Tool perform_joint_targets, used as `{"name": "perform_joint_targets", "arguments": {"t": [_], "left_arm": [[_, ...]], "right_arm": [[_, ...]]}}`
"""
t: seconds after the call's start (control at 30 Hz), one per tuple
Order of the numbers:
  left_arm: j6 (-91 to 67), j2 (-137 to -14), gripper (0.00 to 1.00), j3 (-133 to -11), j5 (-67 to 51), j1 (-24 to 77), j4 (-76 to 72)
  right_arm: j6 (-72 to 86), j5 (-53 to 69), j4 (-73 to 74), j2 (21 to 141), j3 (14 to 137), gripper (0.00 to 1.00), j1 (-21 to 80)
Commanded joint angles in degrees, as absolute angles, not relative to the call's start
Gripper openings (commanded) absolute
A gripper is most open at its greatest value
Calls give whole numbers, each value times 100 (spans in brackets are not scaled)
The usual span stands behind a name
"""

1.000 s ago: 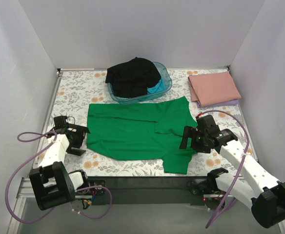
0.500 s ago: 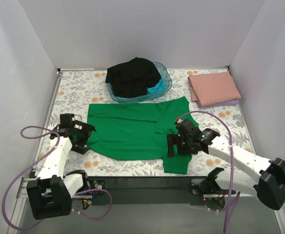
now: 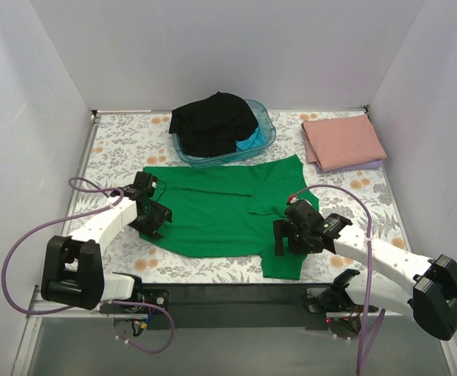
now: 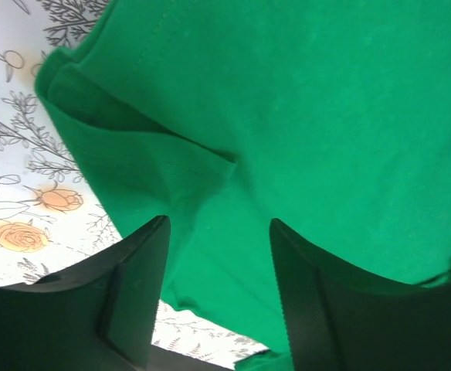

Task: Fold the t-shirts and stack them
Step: Fold the tshirt

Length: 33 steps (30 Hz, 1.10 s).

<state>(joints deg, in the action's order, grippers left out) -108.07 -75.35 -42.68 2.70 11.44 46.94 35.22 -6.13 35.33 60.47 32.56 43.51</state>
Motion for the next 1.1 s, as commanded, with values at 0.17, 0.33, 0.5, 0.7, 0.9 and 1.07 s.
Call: {"name": "perform_joint_targets", "arguments": {"t": [0.17, 0.33, 0.5, 0.7, 0.9, 1.07], "left_arm": [[-11083, -7804, 45, -4289, 791, 1336, 4957], [-11144, -8086, 45, -4491, 1010, 1362, 5036], [-11171, -8086, 43, -4597, 1116, 1362, 5089], [-11171, -8278, 43, -4641, 1187, 1371, 5176], [-11180, -8499, 25, -4676, 1204, 1389, 5238], [-11136, -8306, 0, -4781, 1230, 1415, 5527]], "right_arm": [[3498, -730, 3191, 6064, 3006, 98, 4228], [3428, -615, 3076, 6100, 2918, 98, 4192], [3366, -501, 3059, 6108, 2865, 98, 4175], [3313, -466, 3041, 6126, 2848, 99, 4140], [3305, -404, 2962, 6117, 2786, 98, 4105], [3243, -360, 2944, 6144, 2707, 98, 4087]]}}
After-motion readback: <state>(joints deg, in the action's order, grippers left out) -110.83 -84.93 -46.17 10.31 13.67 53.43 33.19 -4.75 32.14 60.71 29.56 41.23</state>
